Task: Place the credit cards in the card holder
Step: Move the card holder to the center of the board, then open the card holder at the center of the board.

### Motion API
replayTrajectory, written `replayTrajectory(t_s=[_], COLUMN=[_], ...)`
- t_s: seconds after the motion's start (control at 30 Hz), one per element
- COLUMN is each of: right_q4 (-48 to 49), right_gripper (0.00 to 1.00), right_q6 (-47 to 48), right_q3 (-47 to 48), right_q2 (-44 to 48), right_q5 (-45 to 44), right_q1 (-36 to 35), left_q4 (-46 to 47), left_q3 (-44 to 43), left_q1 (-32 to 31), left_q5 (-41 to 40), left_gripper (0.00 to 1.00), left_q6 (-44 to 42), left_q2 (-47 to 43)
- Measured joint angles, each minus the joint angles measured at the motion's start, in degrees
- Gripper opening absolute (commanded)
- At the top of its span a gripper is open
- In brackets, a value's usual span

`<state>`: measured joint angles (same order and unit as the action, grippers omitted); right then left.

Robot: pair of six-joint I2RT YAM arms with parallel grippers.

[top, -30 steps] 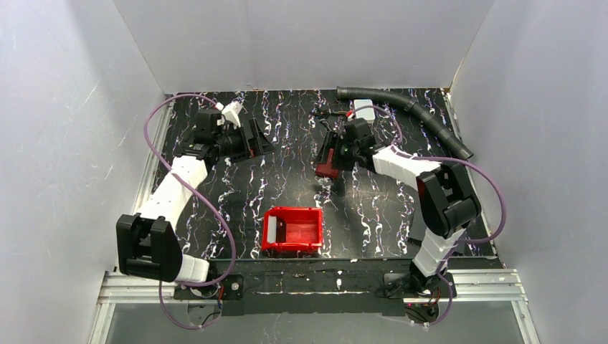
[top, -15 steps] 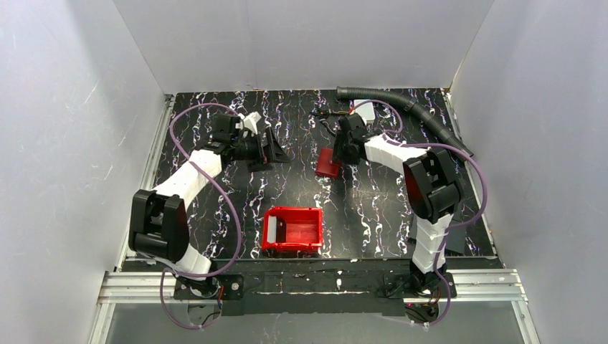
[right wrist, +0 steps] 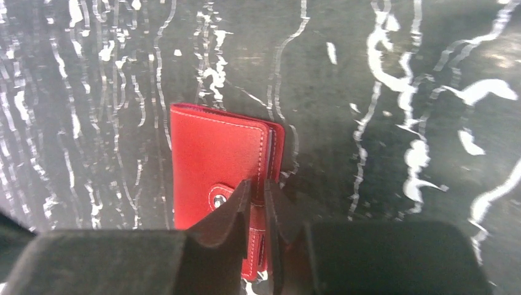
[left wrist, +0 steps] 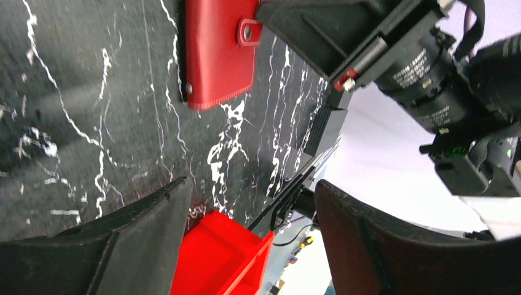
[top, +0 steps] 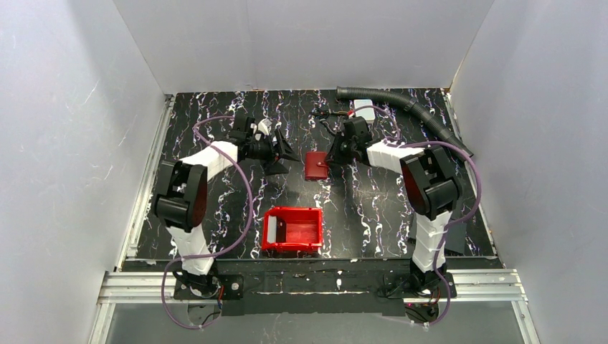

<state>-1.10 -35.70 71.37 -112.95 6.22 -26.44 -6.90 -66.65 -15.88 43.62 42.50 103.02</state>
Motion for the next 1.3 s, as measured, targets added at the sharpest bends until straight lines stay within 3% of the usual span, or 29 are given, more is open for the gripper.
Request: replayTrajectory(t_s=[0.2,0.4,0.43,0.47,0.5,0.53,0.57,0.63,0.83,1.3], right_q4=[6.6,13.8,15.1,16.0,16.7,15.0,9.5,1.7,-7.3,-7.3], right_gripper=[0.01,0.01,0.06,0.28,0.43,0.51,0.52,0.52,0.44,0.32], right_q6=[-3.2,-11.1,-13.2,-15.1,-16.0,-15.8,-12.1,-5.9,2.7,4.7], right_q3=[-0.7,-2.2,-2.2,-2.2,-2.1,-1.7,-0.2,3.0,6.0,4.5], right_q2=[-2.1,-2.7,-2.9,-3.2,-3.7,-4.1,-4.4,-4.3,-2.1,-2.2], right_q5=[6.8,14.2,15.5,16.2,16.9,16.7,14.6,11.1,6.6,6.7], right_q1=[0.0,0.0,0.0,0.0,0.0,0.0,-0.3,-0.9,-3.0,-4.7], left_q4=[-0.8,-5.0,-5.4,-5.7,-5.8,-5.8,-5.8,-6.0,-6.0,-6.0], left_q3=[-4.3,-6.3,-6.3,-6.3,-6.3,-6.3,-6.3,-6.3,-6.4,-6.8], left_q1=[0.0,0.1,0.3,0.3,0.4,0.4,0.4,0.4,0.4,0.4], left_q5=[0.5,-0.4,-0.9,-1.2,-1.2,-1.2,-1.4,-1.6,-1.6,-1.7], left_gripper=[0.60,0.54,0.54,0.54,0.54,0.53,0.53,0.53,0.51,0.46], left_q6=[0.8,-1.6,-1.7,-1.9,-1.9,-2.0,-2.1,-2.4,-2.4,-2.7], left_q2=[6.3,13.0,13.8,14.3,14.4,14.4,14.4,14.3,14.3,14.4])
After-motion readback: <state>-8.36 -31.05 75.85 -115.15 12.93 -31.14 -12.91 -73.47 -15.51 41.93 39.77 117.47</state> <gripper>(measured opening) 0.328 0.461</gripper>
